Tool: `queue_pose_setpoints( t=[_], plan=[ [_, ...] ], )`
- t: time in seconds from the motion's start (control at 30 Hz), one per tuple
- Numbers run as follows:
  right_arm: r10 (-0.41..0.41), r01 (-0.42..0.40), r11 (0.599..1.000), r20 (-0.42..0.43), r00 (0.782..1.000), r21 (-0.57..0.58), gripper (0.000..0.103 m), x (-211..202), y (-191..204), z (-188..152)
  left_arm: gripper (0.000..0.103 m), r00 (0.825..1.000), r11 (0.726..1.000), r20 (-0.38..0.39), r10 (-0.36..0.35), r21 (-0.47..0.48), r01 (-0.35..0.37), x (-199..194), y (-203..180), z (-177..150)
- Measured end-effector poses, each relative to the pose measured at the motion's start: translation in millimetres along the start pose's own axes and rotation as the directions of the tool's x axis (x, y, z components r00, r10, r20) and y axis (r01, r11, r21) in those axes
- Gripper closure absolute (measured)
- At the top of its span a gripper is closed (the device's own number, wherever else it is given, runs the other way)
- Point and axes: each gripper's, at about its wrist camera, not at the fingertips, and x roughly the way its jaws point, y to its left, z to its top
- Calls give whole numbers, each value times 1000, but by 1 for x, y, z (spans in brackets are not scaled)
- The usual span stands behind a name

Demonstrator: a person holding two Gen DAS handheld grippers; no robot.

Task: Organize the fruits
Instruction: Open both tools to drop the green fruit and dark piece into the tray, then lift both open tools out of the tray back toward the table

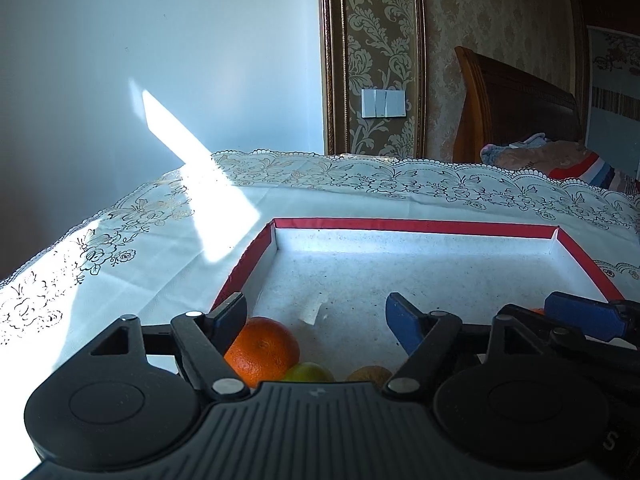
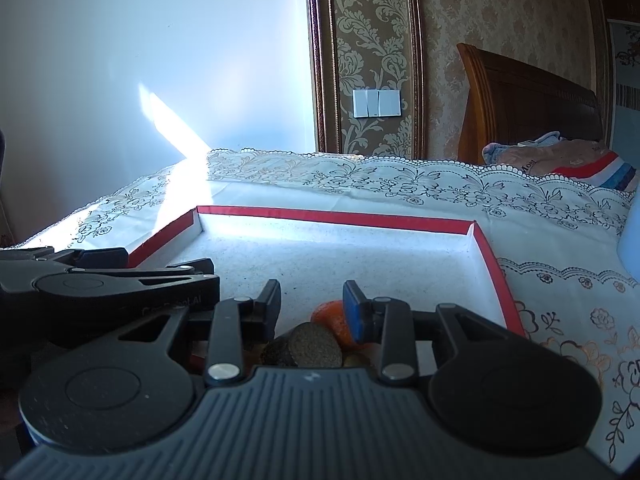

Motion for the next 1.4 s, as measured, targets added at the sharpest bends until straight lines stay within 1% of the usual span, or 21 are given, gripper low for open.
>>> queue_pose_setpoints(
  t=[0.23,0.33,0.43,0.6,0.67,0.73,0.8,0.93,1.03,1.13,1.2,1.3,1.4],
  plan=[
    [-4,4,1000,17,1000,22,70,-3,-5,1,27,1000,1000,-4,-24,0,24,0,-1,-1],
    [-13,12,999,29,999,39,61,-4,-9,1,26,1000,1000,-8,-28,-3,28,1,0,-1],
    [-9,7,999,33,999,52,61,-6,-11,2,20,1000,1000,3,-28,-4,28,0,-1,-1],
    [-9,6,998,37,999,61,61,-7,-12,2,19,1000,1000,8,-22,-4,22,0,-1,-1],
    [-14,11,998,47,999,67,54,-8,-13,2,19,1000,1000,10,-23,-4,23,0,0,-1],
    [-19,14,997,56,998,77,51,-10,-16,1,19,1000,1000,10,-28,-8,28,-1,0,0],
    [-19,14,996,61,998,89,51,-12,-18,2,19,999,999,12,-35,-16,35,-3,2,0],
    [-29,19,993,83,996,118,41,-18,-25,2,19,997,997,32,-66,-36,67,-13,9,-1],
    [-26,10,988,104,994,151,41,-25,-33,3,19,993,994,72,-88,-64,93,-31,22,-1],
    [-5,-17,981,116,993,194,41,-34,-42,4,19,989,993,112,-91,-64,99,-51,40,-3],
    [24,-49,976,117,993,213,41,-42,-46,3,19,989,994,125,-84,-56,92,-62,53,-7],
    [64,-80,983,101,993,164,42,-53,-41,-4,19,986,995,140,-91,-34,96,-78,73,-17],
    [109,-116,988,65,992,106,43,-62,-32,-13,18,988,994,113,-105,5,105,-85,89,-30]
  ],
)
